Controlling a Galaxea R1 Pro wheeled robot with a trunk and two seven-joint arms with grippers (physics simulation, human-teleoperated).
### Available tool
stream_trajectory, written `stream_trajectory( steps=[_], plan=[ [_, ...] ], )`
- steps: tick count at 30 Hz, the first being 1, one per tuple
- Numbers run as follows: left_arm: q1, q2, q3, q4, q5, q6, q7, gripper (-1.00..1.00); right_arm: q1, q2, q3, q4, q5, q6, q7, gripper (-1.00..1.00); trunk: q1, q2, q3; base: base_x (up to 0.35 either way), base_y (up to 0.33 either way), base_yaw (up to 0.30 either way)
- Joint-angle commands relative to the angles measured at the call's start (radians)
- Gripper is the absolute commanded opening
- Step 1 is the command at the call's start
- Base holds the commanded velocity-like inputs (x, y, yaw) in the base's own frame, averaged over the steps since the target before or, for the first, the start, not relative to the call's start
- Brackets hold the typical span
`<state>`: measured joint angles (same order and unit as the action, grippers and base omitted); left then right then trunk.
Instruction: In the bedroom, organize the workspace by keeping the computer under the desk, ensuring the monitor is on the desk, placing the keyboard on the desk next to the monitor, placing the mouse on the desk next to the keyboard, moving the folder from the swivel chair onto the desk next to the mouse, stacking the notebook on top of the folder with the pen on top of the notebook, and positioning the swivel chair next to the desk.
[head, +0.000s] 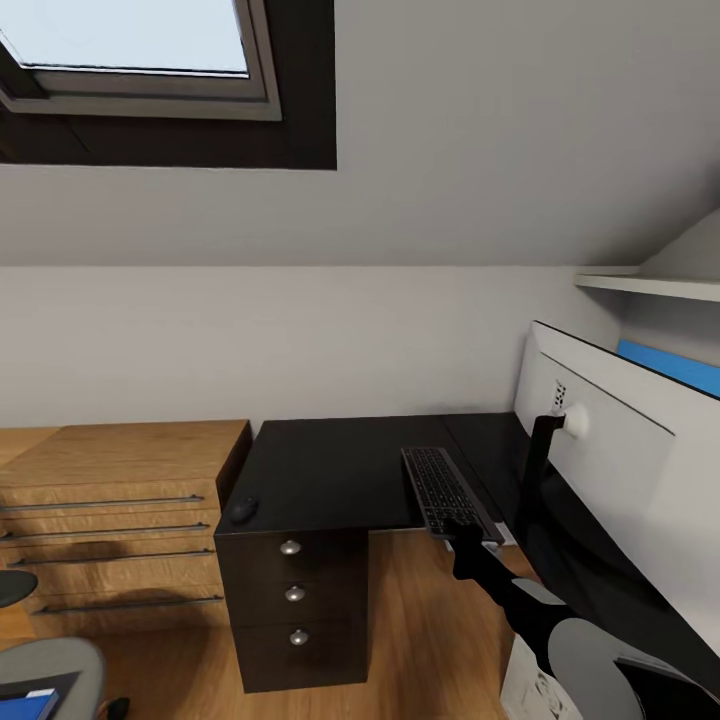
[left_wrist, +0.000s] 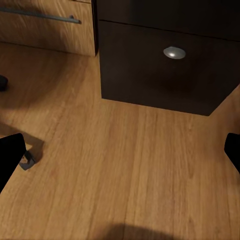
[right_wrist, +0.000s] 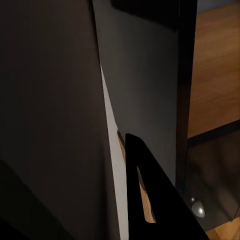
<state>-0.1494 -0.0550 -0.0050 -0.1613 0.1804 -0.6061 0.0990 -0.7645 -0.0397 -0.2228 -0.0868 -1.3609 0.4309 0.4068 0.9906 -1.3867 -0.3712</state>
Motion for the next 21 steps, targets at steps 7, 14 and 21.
stream_trajectory(
  steps=[7,14,21],
  plan=[
    [-0.001,0.000,-0.001,0.000,0.000,-0.004,0.004,1.00,0.000,0.000,-0.009,0.005,0.025,-0.001,-0.016,-1.00,0.000,-0.001,-0.001,0.001,0.000,0.000],
    [-0.001,0.000,-0.001,0.000,0.001,-0.004,0.004,1.00,0.000,-0.001,-0.008,0.005,0.025,-0.005,-0.013,-1.00,0.000,-0.001,-0.001,0.000,0.000,0.000],
    [-0.001,0.000,-0.001,0.000,0.001,-0.004,0.004,1.00,-0.001,-0.002,-0.007,0.005,0.026,-0.004,-0.015,1.00,0.000,-0.001,-0.001,0.000,0.000,0.000]
  ],
)
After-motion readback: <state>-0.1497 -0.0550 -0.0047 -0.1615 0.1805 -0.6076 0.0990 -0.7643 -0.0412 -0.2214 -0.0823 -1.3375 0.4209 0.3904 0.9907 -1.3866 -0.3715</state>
